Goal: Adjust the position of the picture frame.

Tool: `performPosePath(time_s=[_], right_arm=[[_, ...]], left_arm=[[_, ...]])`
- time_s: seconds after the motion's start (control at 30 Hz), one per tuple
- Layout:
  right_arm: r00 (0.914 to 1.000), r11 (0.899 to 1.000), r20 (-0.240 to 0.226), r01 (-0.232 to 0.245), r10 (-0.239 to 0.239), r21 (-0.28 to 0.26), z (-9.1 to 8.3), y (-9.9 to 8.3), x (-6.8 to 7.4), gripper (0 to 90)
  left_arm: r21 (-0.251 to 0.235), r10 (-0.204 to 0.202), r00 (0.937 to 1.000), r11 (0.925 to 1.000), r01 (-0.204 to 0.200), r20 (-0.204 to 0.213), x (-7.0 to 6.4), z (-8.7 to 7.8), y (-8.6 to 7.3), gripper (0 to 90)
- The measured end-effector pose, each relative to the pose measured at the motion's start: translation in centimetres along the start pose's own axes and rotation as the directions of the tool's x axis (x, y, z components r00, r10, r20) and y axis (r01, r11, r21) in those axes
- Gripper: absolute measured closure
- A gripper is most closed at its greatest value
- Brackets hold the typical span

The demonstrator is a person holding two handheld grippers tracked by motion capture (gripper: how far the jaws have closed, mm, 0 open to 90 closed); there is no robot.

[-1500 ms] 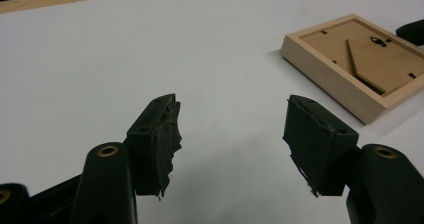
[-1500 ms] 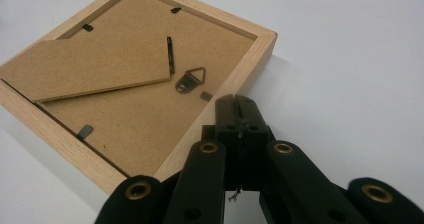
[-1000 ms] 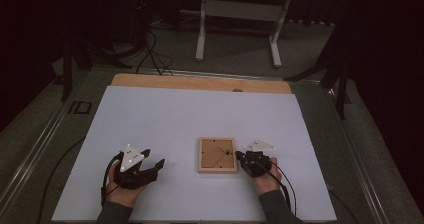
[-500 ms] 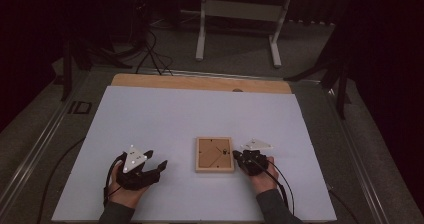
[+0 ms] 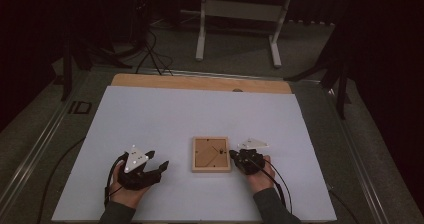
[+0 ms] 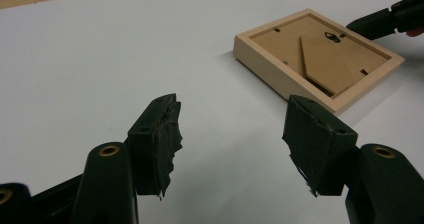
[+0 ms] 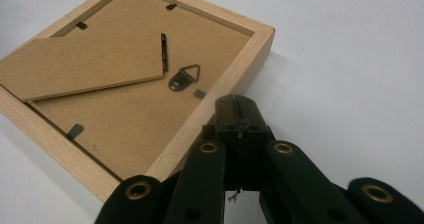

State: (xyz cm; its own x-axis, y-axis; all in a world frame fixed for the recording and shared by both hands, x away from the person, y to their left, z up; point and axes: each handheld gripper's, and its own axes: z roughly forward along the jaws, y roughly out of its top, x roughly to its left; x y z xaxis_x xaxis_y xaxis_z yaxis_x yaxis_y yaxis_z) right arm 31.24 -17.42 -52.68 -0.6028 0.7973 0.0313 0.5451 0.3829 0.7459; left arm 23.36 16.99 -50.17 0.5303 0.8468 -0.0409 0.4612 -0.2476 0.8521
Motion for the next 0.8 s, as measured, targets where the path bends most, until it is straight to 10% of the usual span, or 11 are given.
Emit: performPosePath(time_s=[0.8], right_arm=[[0.9992,1.0,-0.032,0.024,-0.024,0.0,0.94,0.66,0.75,89.7]], left_arm=[[-0.01,0.019,0.9997,0.9998,-0.019,0.014,-0.56,-0.24,0.05,39.0]])
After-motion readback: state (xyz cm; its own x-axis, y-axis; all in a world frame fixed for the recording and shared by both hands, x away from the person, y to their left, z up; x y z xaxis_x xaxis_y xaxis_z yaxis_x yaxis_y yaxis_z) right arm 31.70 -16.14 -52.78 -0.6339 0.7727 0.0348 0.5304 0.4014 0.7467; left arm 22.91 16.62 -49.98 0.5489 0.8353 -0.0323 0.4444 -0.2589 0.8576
